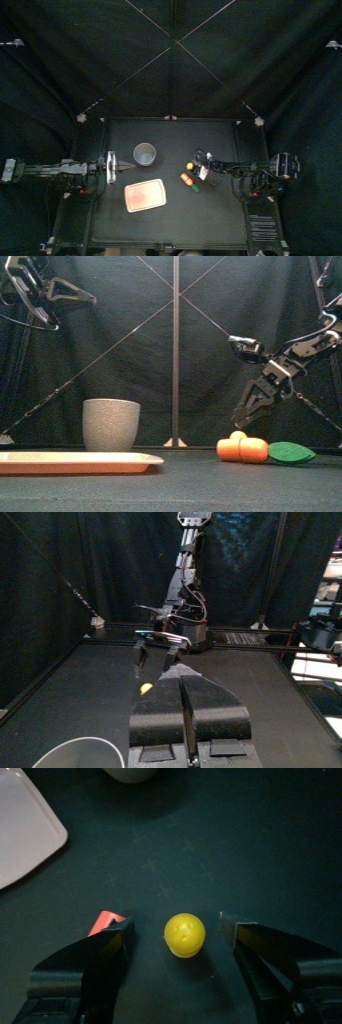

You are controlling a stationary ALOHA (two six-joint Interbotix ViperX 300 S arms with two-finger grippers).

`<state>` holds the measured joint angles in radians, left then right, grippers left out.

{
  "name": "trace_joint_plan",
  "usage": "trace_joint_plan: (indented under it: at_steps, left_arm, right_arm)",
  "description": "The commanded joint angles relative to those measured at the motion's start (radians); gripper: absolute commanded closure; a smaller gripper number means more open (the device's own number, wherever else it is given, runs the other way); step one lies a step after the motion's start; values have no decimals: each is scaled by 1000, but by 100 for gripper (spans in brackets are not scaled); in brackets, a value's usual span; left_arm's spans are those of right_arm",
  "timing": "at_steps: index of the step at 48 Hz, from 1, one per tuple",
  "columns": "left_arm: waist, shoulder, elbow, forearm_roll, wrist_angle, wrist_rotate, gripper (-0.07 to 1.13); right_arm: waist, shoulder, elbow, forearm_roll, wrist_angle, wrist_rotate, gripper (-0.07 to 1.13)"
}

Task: Pick the yellow can then place it in the grey bowl
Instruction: Pick the yellow can

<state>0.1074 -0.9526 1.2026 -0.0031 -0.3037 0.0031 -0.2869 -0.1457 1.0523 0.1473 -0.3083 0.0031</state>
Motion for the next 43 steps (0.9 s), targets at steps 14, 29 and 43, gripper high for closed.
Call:
trace_joint_plan:
  at_steps: [14, 29, 43]
  left_arm:
    - [23, 3, 14, 0, -9, 0, 105]
    - [23, 3, 18, 0, -9, 0, 105]
    - [25, 3, 26, 0, -9, 2, 105]
  right_arm:
    - [-44, 124, -63, 5, -6, 2, 6]
    - [-54, 132, -67, 15, 18, 14, 17]
    - [-49, 133, -83, 9, 18, 17, 37]
